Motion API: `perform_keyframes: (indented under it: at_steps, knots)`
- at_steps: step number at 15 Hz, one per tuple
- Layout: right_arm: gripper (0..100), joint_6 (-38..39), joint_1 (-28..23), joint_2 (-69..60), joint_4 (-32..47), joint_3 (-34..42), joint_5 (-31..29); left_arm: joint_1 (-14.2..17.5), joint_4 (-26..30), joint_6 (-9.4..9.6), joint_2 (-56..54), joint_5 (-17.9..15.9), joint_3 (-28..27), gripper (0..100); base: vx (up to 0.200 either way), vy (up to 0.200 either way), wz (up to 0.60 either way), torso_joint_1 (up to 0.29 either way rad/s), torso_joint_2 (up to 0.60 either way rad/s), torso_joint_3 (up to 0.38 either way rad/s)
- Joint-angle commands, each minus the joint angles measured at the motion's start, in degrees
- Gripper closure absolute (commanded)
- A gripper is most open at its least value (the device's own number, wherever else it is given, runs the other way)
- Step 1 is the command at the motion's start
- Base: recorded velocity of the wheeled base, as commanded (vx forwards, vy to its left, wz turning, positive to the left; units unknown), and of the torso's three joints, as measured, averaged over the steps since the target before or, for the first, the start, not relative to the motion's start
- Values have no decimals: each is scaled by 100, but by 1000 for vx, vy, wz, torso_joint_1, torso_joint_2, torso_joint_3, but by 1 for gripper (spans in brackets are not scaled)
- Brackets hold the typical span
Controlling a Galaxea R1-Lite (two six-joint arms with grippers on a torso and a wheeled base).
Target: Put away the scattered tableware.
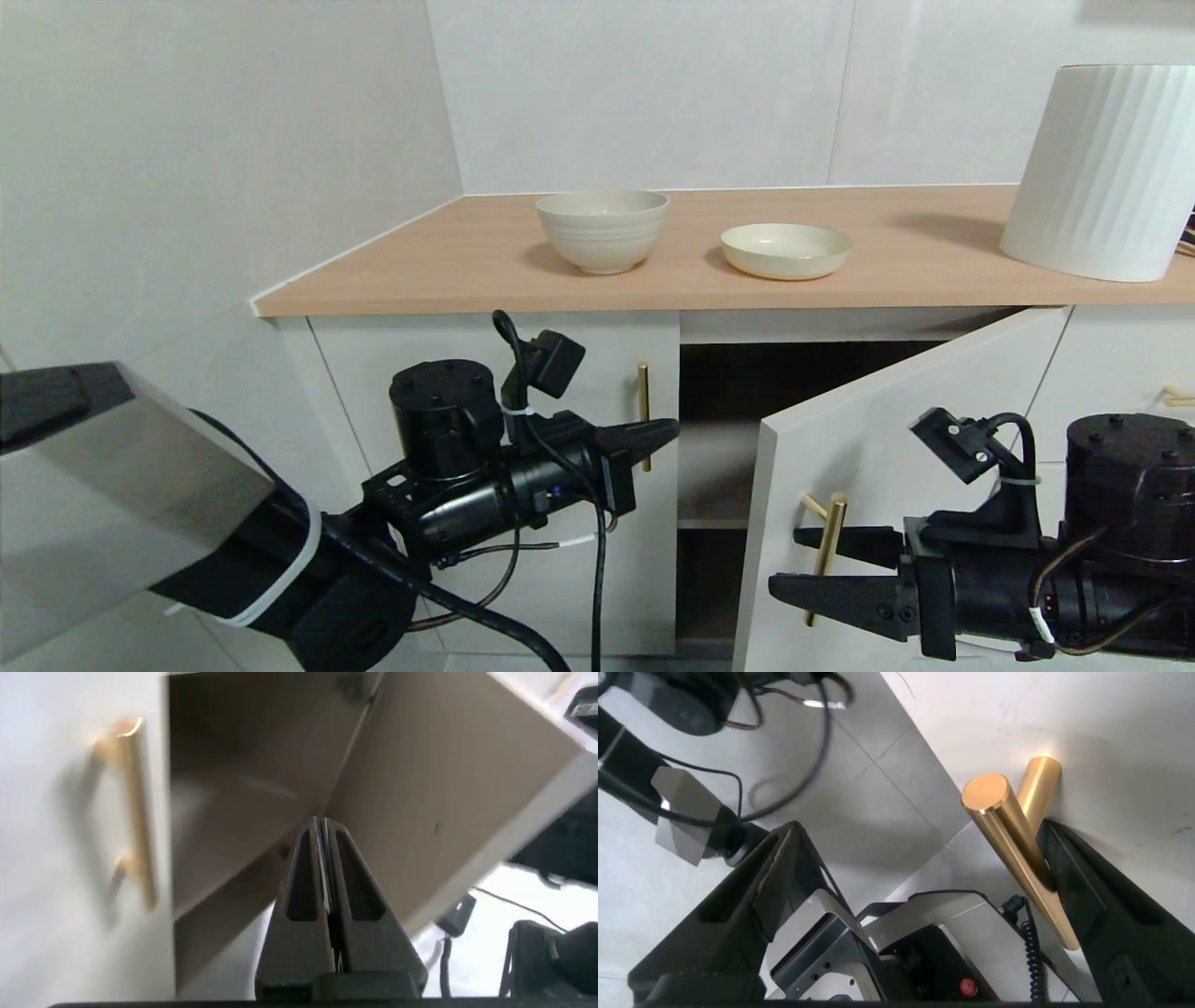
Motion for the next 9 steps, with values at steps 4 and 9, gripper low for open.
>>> perform_keyframes:
  at_steps: [4,9]
  knots:
    - [0,-8,-7,-30,0,19,-7,-322,-481,-36,826,-53,-267,100,0,0,0,0,0,0]
    - [0,-439,-104,-48,0,63,-68,-638,-666,-36,1011,-62,-373,100,0,0,0,0,0,0]
